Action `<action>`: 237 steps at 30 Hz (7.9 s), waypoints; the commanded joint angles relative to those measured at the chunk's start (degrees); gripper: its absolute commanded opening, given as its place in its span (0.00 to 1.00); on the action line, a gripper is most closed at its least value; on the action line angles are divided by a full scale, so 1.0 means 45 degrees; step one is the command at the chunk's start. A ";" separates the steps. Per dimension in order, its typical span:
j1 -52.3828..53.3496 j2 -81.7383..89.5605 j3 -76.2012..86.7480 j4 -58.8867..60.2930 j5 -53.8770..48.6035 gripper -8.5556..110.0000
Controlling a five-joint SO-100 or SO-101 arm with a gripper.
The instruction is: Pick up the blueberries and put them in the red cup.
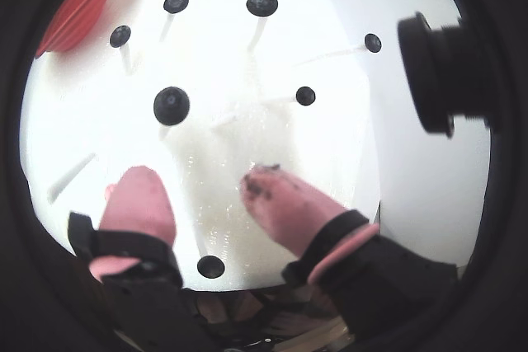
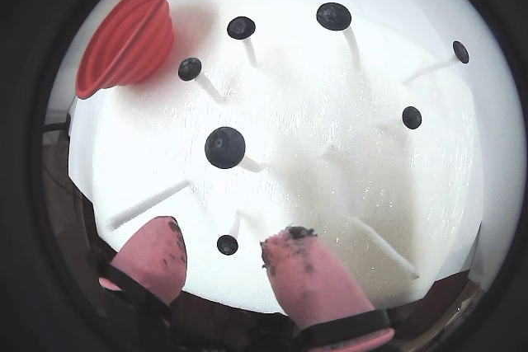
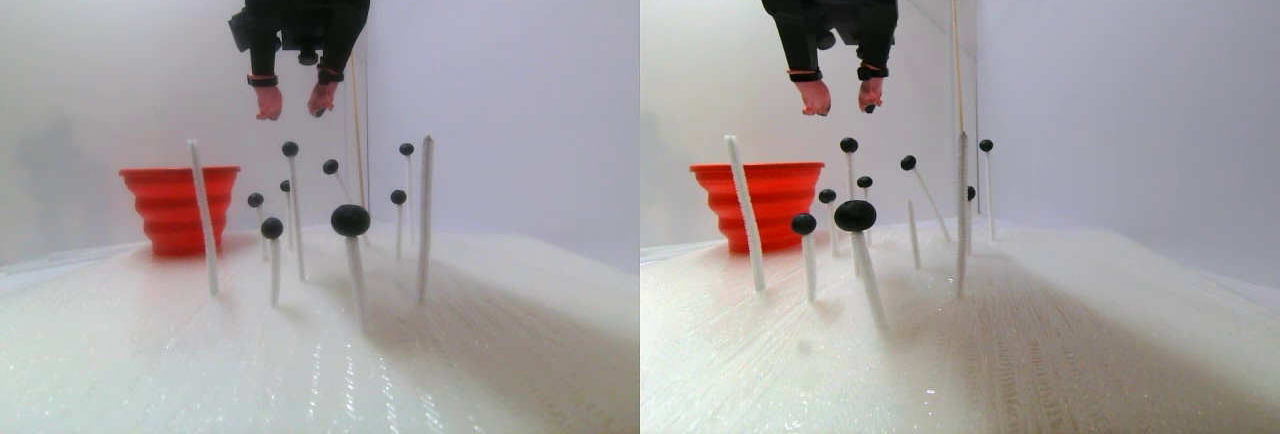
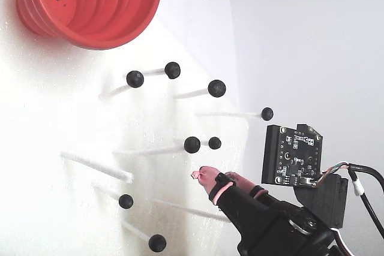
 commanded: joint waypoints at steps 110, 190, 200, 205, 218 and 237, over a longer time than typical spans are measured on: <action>-0.0586 -0.2070 -0.2188 -0.2168 -0.0488 0.21; -0.0879 -0.2129 -0.1563 -0.2422 -0.0410 0.15; -0.1035 -0.1523 -0.1602 -0.1953 -0.0371 0.15; -0.1133 -0.1152 -0.1563 -0.1680 -0.0352 0.15; -0.1758 -0.1133 -0.1777 -0.1641 -0.0117 0.15; -0.3398 -0.2773 -0.2988 -0.3066 0.0371 0.16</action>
